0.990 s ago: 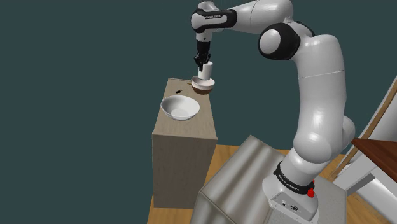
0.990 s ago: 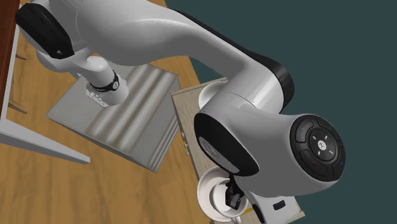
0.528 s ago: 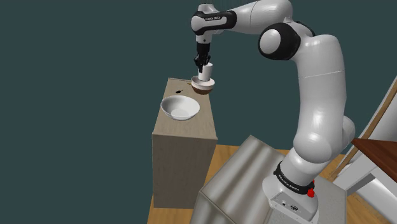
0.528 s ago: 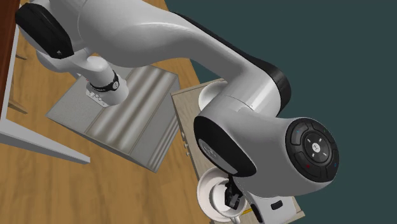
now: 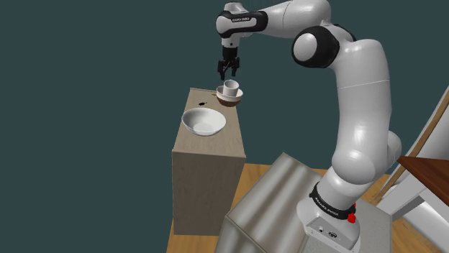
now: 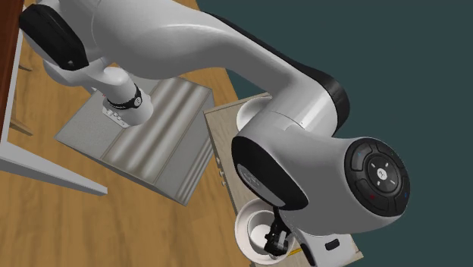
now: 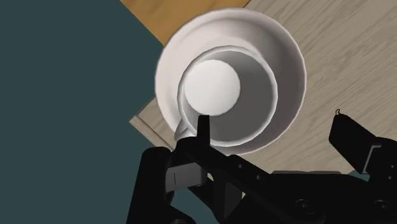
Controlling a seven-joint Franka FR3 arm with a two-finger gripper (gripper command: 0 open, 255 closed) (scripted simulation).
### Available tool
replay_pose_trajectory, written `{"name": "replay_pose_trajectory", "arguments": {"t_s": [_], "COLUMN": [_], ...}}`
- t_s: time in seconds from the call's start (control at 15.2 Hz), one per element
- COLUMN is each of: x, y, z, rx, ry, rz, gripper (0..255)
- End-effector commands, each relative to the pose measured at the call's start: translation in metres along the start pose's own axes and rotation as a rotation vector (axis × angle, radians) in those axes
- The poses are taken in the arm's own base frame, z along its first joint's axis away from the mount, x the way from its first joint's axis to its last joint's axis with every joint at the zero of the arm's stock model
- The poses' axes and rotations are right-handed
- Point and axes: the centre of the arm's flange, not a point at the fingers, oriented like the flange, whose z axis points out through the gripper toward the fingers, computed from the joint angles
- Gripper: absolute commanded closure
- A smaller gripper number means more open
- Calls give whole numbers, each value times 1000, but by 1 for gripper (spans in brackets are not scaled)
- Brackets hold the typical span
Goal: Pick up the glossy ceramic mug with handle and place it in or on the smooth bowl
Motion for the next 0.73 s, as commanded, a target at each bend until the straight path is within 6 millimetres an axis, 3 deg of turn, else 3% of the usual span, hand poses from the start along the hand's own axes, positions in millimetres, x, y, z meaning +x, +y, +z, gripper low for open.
{"name": "replay_pose_trajectory", "arguments": {"t_s": [0.0,0.13,0.66], "x": [-1,0,0], "y": [0,0,0], "z": [-20,-44,-44], "rx": [0,0,0], "ry": [0,0,0], "rz": [0,0,0], "gripper": [0,0,0]}}
